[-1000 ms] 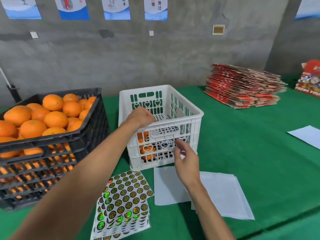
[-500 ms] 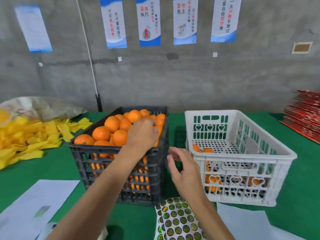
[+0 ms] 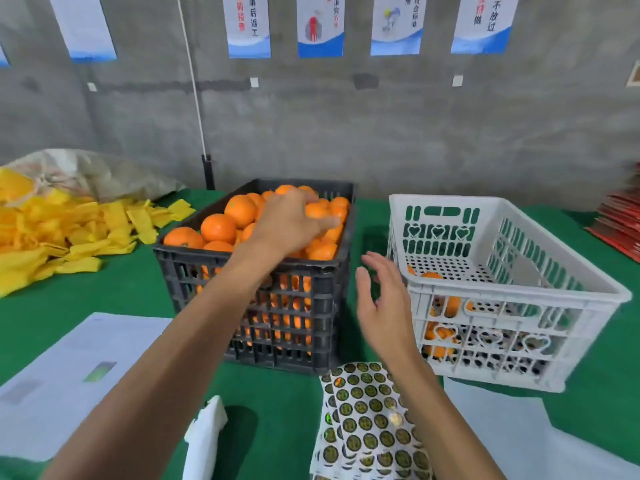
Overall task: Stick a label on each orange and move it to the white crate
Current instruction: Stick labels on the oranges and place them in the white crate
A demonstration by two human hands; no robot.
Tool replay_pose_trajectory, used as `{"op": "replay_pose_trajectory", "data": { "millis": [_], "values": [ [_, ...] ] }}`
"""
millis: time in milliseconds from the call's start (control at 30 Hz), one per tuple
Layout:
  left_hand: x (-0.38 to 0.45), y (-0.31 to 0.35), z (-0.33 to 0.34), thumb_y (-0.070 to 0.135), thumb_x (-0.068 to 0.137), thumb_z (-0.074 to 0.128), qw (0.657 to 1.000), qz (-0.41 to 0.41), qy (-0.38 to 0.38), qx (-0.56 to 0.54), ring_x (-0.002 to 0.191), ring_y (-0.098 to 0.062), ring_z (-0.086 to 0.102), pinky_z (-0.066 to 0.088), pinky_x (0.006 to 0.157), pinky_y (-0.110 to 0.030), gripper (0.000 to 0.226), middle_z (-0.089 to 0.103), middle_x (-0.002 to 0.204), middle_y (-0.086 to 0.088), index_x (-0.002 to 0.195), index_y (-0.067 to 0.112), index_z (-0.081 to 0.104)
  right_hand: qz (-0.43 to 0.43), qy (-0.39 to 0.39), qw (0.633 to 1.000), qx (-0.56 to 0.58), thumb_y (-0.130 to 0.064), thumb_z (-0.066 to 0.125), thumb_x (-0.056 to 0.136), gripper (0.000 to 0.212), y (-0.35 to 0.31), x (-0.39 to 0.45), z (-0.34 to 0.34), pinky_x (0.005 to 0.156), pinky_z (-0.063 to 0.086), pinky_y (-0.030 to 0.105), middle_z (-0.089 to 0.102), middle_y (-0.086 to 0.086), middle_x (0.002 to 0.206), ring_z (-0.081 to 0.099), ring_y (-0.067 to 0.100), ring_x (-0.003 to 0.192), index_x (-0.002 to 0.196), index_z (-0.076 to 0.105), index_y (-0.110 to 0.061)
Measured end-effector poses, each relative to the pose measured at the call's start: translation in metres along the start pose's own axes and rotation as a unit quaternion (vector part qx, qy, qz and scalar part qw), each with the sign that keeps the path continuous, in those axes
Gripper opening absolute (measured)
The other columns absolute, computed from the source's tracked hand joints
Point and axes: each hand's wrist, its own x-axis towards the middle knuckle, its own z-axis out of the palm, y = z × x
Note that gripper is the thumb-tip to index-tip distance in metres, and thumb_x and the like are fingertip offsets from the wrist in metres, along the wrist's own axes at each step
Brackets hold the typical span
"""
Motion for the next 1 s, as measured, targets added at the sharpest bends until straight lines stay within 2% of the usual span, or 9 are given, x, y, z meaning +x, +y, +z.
{"op": "replay_pose_trajectory", "data": {
  "millis": [100, 267, 400, 467, 533, 633, 767, 867, 1000],
  "values": [
    [-0.033, 0.018, 0.015, 0.065, 0.081, 0.074, 0.978, 0.077, 0.144, -0.132, 0.123, -0.023, 0.06, 0.047, 0.105, -0.036, 0.07, 0.072, 0.126, -0.006, 0.135, 0.021, 0.068, 0.03, -0.064, 0.997, -0.019, -0.022, 0.048, 0.107, 0.034, 0.023, -0.026, -0.013, 0.111, 0.044, 0.034, 0.06, -0.003, 0.135, 0.055, 0.011, 0.126, 0.137, 0.058, -0.012],
    [-0.11, 0.009, 0.084, 0.045, 0.086, 0.081, 0.959, 0.171, 0.131, -0.183, 0.126, -0.017, 0.048, 0.037, 0.109, -0.025, 0.065, 0.059, 0.127, 0.006, 0.14, 0.015, 0.062, 0.093, -0.124, 0.985, -0.077, -0.01, 0.049, 0.104, 0.032, 0.062, -0.082, -0.017, 0.111, 0.043, 0.036, 0.06, 0.004, 0.134, 0.056, 0.018, 0.125, 0.133, 0.062, -0.01],
    [-0.155, -0.023, 0.144, 0.057, 0.089, 0.07, 0.962, 0.19, 0.098, -0.167, 0.126, -0.012, 0.041, 0.029, 0.107, -0.011, 0.067, 0.057, 0.138, 0.008, 0.143, 0.019, 0.058, 0.116, -0.21, 0.965, -0.109, -0.017, 0.053, 0.103, 0.023, 0.073, -0.101, -0.011, 0.104, 0.047, 0.038, 0.061, -0.001, 0.129, 0.059, 0.019, 0.12, 0.124, 0.063, -0.023],
    [-0.18, -0.043, 0.173, 0.063, 0.089, 0.068, 0.964, 0.132, 0.052, -0.227, 0.127, -0.007, 0.044, 0.039, 0.104, -0.013, 0.062, 0.052, 0.138, 0.022, 0.143, 0.033, 0.056, 0.105, -0.262, 0.95, -0.13, -0.027, 0.055, 0.103, 0.019, 0.076, -0.103, -0.01, 0.101, 0.048, 0.04, 0.06, -0.002, 0.128, 0.058, 0.02, 0.12, 0.121, 0.061, -0.027],
    [-0.2, -0.06, 0.196, 0.07, 0.087, 0.067, 0.948, 0.028, 0.004, -0.316, 0.124, -0.004, 0.051, 0.051, 0.097, -0.018, 0.056, 0.049, 0.13, 0.032, 0.138, 0.052, 0.053, 0.088, -0.327, 0.924, -0.175, -0.039, 0.052, 0.104, 0.043, 0.082, -0.103, -0.007, 0.111, 0.041, 0.041, 0.055, 0.001, 0.143, 0.049, 0.023, 0.134, 0.143, 0.051, -0.023],
    [-0.204, -0.075, 0.213, 0.072, 0.089, 0.059, 0.923, -0.096, -0.008, -0.373, 0.11, -0.002, 0.063, 0.056, 0.093, -0.027, 0.043, 0.061, 0.126, 0.017, 0.128, 0.055, 0.058, 0.101, -0.359, 0.894, -0.249, -0.047, 0.05, 0.103, 0.055, 0.085, -0.1, -0.004, 0.115, 0.036, 0.038, 0.05, 0.002, 0.151, 0.045, 0.024, 0.139, 0.151, 0.044, -0.02],
    [-0.2, -0.077, 0.218, 0.061, 0.104, 0.039, 0.915, -0.126, 0.003, -0.384, 0.094, -0.007, 0.068, 0.055, 0.08, -0.023, 0.033, 0.069, 0.103, 0.018, 0.12, 0.044, 0.063, 0.036, -0.31, 0.876, -0.368, -0.046, 0.048, 0.101, 0.033, 0.084, -0.103, -0.001, 0.093, 0.047, 0.036, 0.066, 0.0, 0.119, 0.058, 0.024, 0.115, 0.112, 0.066, -0.021],
    [-0.201, -0.078, 0.222, 0.052, 0.108, 0.031, 0.912, -0.142, 0.011, -0.385, 0.079, -0.014, 0.064, 0.052, 0.068, -0.023, 0.031, 0.066, 0.094, 0.008, 0.111, 0.049, 0.062, 0.018, -0.316, 0.875, -0.366, -0.058, 0.05, 0.098, 0.045, 0.091, -0.092, 0.001, 0.09, 0.048, 0.036, 0.063, 0.0, 0.116, 0.057, 0.022, 0.113, 0.124, 0.067, -0.025],
    [-0.198, -0.082, 0.227, 0.052, 0.108, 0.027, 0.903, -0.165, 0.017, -0.395, 0.079, -0.025, 0.062, 0.053, 0.066, -0.033, 0.036, 0.065, 0.091, 0.0, 0.108, 0.047, 0.063, 0.025, -0.395, 0.881, -0.26, -0.068, 0.053, 0.093, 0.058, 0.114, -0.074, 0.0, 0.099, 0.042, 0.035, 0.052, -0.007, 0.121, 0.049, 0.015, 0.117, 0.14, 0.06, -0.034]
  ]
}}
